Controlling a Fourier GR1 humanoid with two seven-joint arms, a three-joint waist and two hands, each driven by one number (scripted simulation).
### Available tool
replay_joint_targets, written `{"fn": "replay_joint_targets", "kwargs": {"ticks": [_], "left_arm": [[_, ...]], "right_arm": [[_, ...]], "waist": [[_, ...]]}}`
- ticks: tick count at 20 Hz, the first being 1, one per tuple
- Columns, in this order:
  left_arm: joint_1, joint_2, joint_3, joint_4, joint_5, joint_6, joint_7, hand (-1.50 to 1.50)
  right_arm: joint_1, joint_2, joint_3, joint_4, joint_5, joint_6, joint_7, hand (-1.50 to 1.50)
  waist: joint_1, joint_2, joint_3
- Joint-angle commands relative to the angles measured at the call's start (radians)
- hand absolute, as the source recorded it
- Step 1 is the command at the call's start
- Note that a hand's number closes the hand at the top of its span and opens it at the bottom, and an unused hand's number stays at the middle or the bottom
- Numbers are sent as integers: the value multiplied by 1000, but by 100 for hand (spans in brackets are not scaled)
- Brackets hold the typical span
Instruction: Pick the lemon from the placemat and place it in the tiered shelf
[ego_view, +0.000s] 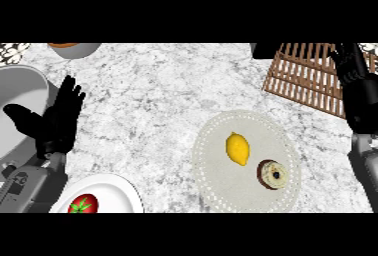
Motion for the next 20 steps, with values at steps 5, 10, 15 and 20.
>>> {"fn": "replay_joint_targets", "kwargs": {"ticks": [5, 10, 15, 20], "left_arm": [[120, 27, -54, 57, 4, -73, 109, 0], [138, 14, -97, 70, 20, -121, 164, 0], [181, 8, -70, 80, 5, -176, 138, 0], [179, 16, -42, 67, 25, -196, 157, 0]], "right_arm": [[111, -92, -54, -117, 12, 53, -39, 150], [245, -106, -48, 86, 121, -18, 110, 150], [358, -157, -81, -41, 42, 175, -33, -150], [446, -200, -6, -269, 16, 292, 77, -150]], "waist": [[-18, -12, -26], [-8, -7, -26], [-5, -11, -25], [-14, -15, -27]]}}
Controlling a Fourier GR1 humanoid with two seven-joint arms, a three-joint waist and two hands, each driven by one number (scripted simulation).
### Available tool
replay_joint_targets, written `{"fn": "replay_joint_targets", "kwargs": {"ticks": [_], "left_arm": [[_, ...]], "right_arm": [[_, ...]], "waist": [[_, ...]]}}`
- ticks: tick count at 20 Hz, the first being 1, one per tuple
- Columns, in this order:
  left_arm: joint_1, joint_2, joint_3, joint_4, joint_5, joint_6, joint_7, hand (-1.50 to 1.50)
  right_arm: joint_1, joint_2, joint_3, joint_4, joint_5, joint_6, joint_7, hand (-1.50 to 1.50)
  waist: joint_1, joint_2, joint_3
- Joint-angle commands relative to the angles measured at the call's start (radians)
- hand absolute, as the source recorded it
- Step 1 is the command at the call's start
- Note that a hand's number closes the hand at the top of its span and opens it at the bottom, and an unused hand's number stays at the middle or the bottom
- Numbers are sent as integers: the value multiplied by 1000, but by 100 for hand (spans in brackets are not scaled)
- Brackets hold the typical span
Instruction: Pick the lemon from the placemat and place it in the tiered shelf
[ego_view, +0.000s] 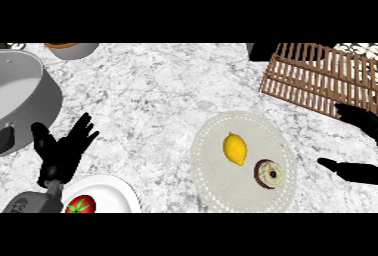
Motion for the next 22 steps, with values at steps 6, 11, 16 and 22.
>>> {"fn": "replay_joint_targets", "kwargs": {"ticks": [6, 11, 16, 22], "left_arm": [[62, -40, -39, -19, -53, 21, 8, 0], [20, -6, 7, 0, -25, -24, 49, 0], [23, -42, 0, 41, -53, -42, 0, 0], [74, -76, -11, -6, -93, -3, -12, 0]], "right_arm": [[-17, -108, 100, -338, -40, 155, 393, -150], [-198, -72, 219, -390, 46, 98, 733, -150], [-378, 48, 340, -339, 216, 27, 970, -150], [-468, 138, 437, -225, 343, 75, 1087, -150]], "waist": [[13, 2, -5], [32, 7, -5], [32, 7, -5], [26, 5, -4]]}}
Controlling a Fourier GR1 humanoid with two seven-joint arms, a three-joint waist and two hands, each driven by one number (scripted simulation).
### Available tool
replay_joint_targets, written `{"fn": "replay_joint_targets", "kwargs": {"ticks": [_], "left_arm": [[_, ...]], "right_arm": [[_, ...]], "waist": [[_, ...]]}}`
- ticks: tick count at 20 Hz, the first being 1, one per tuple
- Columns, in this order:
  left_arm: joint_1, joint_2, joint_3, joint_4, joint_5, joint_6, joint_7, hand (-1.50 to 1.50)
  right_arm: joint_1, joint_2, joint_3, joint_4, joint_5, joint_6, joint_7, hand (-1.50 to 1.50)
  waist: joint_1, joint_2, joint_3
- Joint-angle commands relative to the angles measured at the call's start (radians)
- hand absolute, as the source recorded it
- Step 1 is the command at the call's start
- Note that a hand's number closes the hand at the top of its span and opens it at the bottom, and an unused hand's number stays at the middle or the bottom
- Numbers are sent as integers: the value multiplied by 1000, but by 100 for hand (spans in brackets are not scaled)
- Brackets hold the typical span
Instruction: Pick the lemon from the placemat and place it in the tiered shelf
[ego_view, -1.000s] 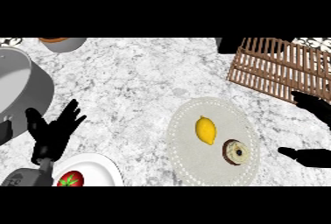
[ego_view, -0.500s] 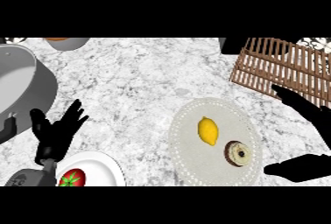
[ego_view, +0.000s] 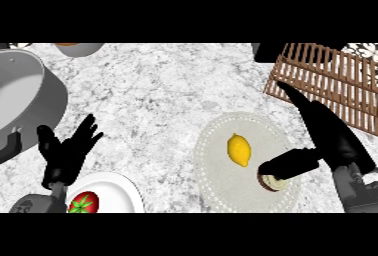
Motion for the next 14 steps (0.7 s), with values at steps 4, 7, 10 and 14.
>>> {"fn": "replay_joint_targets", "kwargs": {"ticks": [4, 7, 10, 14], "left_arm": [[6, 8, 14, 36, -15, -19, 37, 0], [1, 15, 37, 38, -3, -45, 48, 0], [22, -22, 25, 8, -23, -8, 45, 0], [17, -34, 35, 58, -43, -22, 7, 0]], "right_arm": [[-183, 145, 84, 149, 64, 80, 219, -150], [-173, 180, 116, 199, 112, 80, 189, -150], [-80, 188, 157, 188, 159, 66, 179, -150], [-90, 206, 142, 211, 193, 76, 220, -150]], "waist": [[-1, 4, -5], [-5, 5, -4], [-11, 3, -4], [-15, 3, -4]]}}
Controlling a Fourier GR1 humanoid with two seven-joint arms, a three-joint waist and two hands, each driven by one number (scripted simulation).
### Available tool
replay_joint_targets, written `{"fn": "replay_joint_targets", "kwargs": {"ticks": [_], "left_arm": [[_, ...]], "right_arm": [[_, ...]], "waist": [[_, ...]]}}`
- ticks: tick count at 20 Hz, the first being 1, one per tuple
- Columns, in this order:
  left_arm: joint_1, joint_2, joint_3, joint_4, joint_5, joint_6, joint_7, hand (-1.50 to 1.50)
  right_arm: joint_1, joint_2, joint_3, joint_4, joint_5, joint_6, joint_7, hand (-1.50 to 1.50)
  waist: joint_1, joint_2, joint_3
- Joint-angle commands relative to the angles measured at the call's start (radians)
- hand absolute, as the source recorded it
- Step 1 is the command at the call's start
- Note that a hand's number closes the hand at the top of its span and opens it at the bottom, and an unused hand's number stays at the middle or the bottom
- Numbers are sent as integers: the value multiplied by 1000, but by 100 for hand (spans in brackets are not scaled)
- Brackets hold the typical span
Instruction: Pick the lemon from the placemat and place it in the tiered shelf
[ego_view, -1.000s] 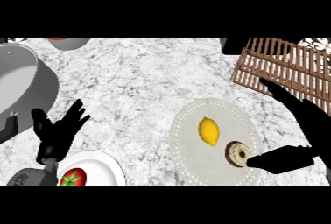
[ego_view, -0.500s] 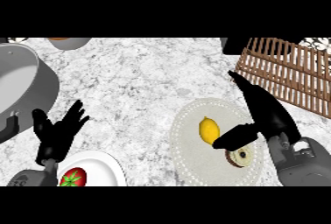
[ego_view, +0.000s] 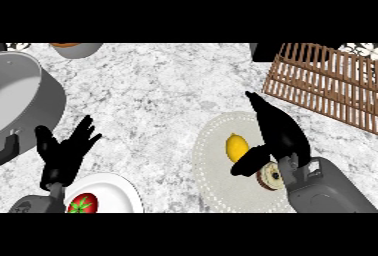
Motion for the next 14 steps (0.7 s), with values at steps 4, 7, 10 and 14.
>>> {"fn": "replay_joint_targets", "kwargs": {"ticks": [4, 7, 10, 14], "left_arm": [[46, 23, 22, -28, 17, -40, 59, 0], [58, -16, 12, -11, -15, -28, 25, 0], [40, 9, 33, -2, -7, -68, 36, 0], [-9, -33, 36, 22, -28, -39, 55, 0]], "right_arm": [[14, 83, 56, 64, 156, -8, 135, -150], [68, 89, 54, 20, 178, 19, 127, -150], [19, 175, 54, 137, 232, -4, 112, -150], [31, 184, 24, 183, 265, 24, 71, -150]], "waist": [[4, 4, -7], [-3, 4, -7], [2, 6, -7], [-3, 7, -7]]}}
